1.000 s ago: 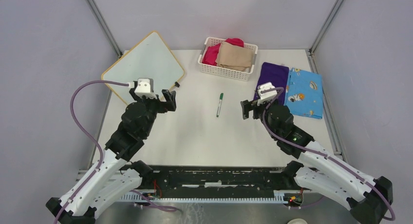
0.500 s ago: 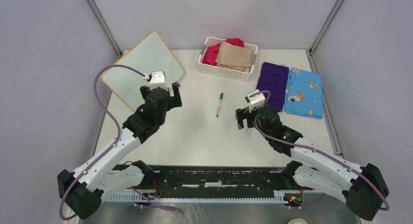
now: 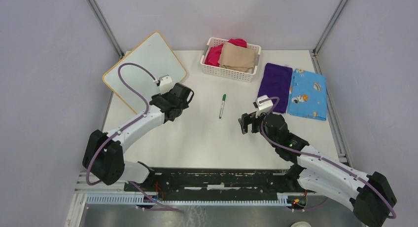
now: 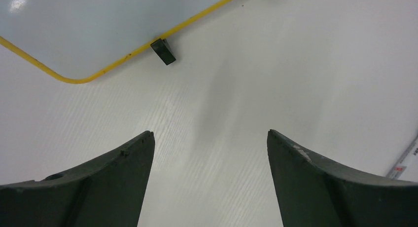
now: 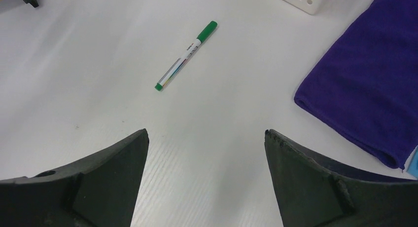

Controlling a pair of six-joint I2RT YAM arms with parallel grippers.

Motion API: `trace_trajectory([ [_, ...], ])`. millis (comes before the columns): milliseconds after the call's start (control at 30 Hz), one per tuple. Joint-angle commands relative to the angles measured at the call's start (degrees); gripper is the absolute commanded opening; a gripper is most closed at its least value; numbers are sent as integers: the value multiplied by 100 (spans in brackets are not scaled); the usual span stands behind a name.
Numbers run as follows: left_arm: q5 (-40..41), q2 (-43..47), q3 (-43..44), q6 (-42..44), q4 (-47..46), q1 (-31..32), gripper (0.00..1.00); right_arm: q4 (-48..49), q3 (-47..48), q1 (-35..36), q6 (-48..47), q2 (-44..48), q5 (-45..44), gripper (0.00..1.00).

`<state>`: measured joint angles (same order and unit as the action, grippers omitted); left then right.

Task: Write a sentence on the whiteboard
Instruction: Move the whiteboard stand to the center of the board.

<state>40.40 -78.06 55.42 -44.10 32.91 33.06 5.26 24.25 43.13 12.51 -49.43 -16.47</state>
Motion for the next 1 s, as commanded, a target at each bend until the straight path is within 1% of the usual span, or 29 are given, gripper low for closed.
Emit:
trace_trajectory([
  [0, 168, -346, 346, -838, 91, -322, 87, 128, 57, 28, 55, 264, 38, 93],
  [100, 263, -809, 539, -1298, 470, -502, 82, 74, 97, 24, 25, 292, 68, 93],
  [233, 330, -1255, 727, -1708, 658, -647, 78, 66, 88, 23, 6, 285, 176, 93],
  [433, 134, -1718, 1014, -1804, 584, -974, 74, 10, 80, 27, -20, 354, 162, 93],
  [533, 83, -1941, 1129, -1821, 559, -1070, 70, 2, 75, 25, -32, 402, 135, 94],
  [667, 36, -2147, 1155, -1686, 364, -1167, 66, -11, 71, 25, -55, 421, 91, 93],
  [767, -132, -2246, 1103, -1283, 22, -1260, 63, -40, 71, 23, -51, 430, 81, 94],
  [867, -273, -2185, 896, -957, -404, -1324, 63, -51, 62, 22, -51, 439, 48, 94],
  [967, -303, -2060, 617, -748, -840, -1337, 67, -26, 49, 23, -66, 431, 10, 94],
])
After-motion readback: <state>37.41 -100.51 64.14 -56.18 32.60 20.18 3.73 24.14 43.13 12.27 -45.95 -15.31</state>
